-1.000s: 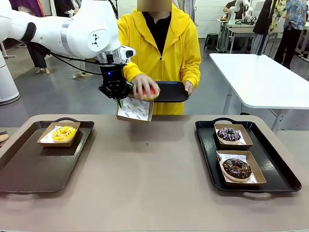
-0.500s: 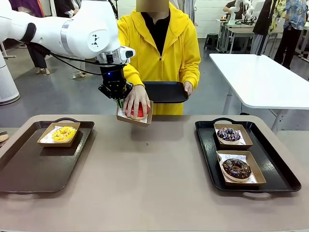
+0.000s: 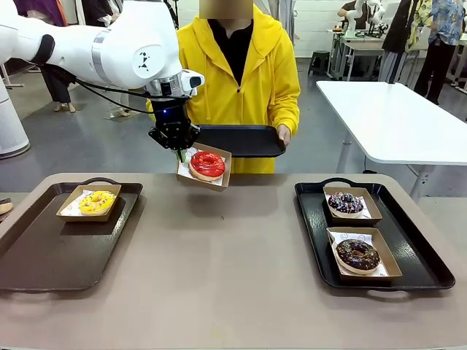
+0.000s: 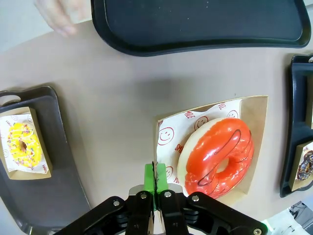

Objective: Individually package the donuts and arrange them on the tray.
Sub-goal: Place the picked Paper togo box on the Handle tray.

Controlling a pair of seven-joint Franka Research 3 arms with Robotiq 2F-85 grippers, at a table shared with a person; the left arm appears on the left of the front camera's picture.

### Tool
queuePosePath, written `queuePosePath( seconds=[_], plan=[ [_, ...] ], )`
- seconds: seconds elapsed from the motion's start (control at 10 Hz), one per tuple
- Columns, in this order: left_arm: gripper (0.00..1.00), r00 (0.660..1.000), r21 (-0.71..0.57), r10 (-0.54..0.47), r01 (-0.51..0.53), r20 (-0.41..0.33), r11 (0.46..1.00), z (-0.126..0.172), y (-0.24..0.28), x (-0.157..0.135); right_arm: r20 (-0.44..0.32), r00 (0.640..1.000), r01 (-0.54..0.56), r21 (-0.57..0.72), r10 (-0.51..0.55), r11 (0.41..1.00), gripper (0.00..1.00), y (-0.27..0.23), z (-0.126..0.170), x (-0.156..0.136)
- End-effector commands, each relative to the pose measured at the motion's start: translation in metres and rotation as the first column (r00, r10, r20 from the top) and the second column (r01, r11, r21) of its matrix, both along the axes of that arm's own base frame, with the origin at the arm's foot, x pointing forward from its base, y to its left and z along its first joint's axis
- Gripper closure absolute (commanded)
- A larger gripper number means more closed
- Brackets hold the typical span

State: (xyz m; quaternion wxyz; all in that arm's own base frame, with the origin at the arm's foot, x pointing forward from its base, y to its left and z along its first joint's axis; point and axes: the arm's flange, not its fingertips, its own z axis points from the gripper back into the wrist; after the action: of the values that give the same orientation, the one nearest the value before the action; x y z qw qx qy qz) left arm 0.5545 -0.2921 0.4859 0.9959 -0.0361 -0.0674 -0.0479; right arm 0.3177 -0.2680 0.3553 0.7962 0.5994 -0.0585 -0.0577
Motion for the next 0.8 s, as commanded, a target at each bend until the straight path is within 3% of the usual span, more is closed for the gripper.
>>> queuePosePath(
  seconds=[0.0, 0.1, 0.2, 0.4, 0.7],
  plan=[
    [1.0, 1.0, -0.003, -0.003, 0.003, -0.001, 1.0, 0.001, 0.005, -0.006, -0.022, 1.0, -0.003, -0.002, 0.003, 1.0, 0.0, 0.0, 0.0, -0.002],
    [0.99, 1.0, 0.0, 0.0, 0.0, 0.0, 1.0, 0.0, 0.0, 0.0, -0.022, 1.0, -0.003, -0.002, 0.003, 1.0, 0.0, 0.0, 0.0, -0.002],
    [0.99, 0.999, 0.03, -0.009, 0.011, -0.052, 0.999, 0.008, 0.017, -0.017, -0.022, 1.0, -0.003, -0.002, 0.003, 1.0, 0.0, 0.0, 0.0, -0.002],
    [0.99, 0.998, -0.04, 0.018, -0.021, -0.064, 0.999, 0.028, 0.068, -0.056, -0.022, 1.0, -0.003, -0.002, 0.003, 1.0, 0.0, 0.0, 0.0, -0.002],
    [0.99, 0.997, -0.054, 0.055, -0.058, -0.055, 0.997, 0.035, 0.14, -0.116, -0.022, 1.0, -0.003, -0.002, 0.003, 1.0, 0.0, 0.0, 0.0, -0.002]
  ],
)
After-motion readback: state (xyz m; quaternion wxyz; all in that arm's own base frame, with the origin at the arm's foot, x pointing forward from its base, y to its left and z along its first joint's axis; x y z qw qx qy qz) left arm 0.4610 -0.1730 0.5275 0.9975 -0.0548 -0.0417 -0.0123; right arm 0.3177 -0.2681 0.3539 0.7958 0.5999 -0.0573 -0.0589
